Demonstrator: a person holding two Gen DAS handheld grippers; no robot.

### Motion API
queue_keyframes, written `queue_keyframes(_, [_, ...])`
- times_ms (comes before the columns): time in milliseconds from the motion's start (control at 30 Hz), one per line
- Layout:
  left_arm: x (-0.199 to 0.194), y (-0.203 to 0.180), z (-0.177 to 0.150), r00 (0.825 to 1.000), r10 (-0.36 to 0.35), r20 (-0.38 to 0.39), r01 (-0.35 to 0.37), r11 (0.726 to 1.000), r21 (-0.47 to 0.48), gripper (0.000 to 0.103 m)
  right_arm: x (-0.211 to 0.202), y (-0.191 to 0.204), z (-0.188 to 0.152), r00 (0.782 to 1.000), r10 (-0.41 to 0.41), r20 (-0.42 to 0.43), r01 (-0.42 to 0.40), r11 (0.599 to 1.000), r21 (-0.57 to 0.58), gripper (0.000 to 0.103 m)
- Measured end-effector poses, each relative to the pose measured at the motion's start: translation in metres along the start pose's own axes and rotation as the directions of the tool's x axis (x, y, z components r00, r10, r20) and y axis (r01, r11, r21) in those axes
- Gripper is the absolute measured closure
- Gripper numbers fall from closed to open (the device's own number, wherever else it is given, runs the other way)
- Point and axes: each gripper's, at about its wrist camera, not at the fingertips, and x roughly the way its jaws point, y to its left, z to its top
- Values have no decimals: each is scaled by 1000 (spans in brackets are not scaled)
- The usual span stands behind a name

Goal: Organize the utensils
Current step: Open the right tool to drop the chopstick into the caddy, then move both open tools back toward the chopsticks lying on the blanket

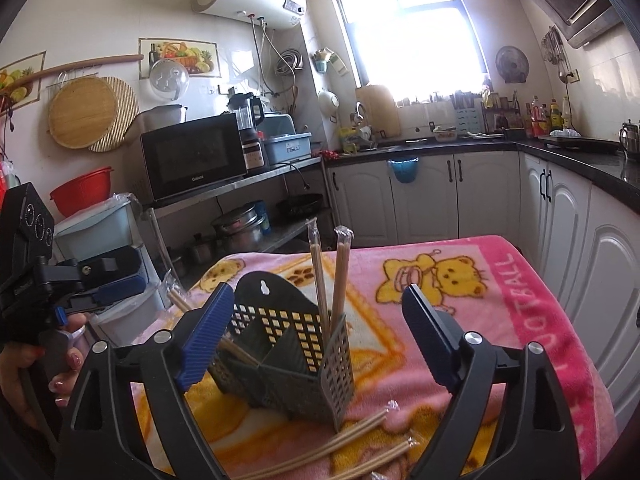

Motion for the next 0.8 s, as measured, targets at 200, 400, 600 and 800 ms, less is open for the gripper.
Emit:
queue_keyframes(200, [-9,8,-14,1000,21,-16,-22,999,-31,11,-8,1,-5,1000,-5,-15,5,1000,-3,16])
queue_keyframes(400, [-13,16,-23,999,40,-32,-41,998,-49,11,-12,4,-12,999,-2,-34,2,1000,-14,15])
queue_keyframes(600, [-13,18,-34,997,54,-58,-57,997,-54,11,-16,5,-22,998,9,-68,-11,1000,-18,15])
queue_keyframes(800, [-12,15,-45,995,59,-85,-64,997,-49,11,-21,6,-34,994,3,-108,-7,999,-39,15])
